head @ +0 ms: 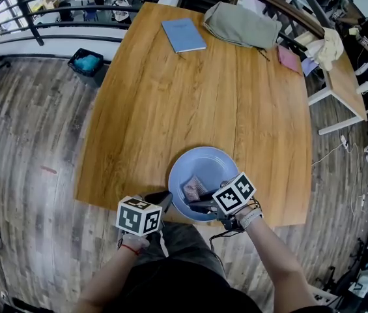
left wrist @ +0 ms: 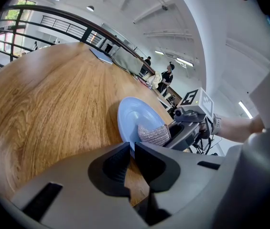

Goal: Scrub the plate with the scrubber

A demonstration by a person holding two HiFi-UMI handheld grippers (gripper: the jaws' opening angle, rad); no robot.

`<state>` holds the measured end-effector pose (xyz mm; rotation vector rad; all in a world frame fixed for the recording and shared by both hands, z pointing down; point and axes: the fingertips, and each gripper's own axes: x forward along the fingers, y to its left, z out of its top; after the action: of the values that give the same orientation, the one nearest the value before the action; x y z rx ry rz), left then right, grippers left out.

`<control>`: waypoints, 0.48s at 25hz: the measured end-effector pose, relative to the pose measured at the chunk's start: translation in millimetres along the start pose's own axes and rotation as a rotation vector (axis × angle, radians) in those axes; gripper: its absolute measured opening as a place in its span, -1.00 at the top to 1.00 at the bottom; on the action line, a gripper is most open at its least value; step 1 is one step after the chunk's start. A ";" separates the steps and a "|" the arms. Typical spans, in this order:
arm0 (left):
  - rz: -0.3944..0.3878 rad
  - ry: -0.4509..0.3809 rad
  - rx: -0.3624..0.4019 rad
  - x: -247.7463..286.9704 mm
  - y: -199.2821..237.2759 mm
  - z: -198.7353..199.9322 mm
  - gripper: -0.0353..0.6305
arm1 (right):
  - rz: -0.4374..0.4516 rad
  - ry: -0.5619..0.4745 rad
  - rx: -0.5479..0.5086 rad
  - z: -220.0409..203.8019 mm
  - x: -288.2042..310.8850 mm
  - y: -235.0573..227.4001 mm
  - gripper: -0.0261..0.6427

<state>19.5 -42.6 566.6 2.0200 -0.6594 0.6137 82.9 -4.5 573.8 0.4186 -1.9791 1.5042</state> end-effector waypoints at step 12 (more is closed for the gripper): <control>0.000 -0.004 -0.008 -0.4 1.6 0.2 0.81 | 0.119 0.028 -0.034 7.0 24.8 25.4 0.66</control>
<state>18.2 -43.4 567.2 2.0148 -0.6636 0.6065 47.2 -0.6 569.3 0.2684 -2.0363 1.5375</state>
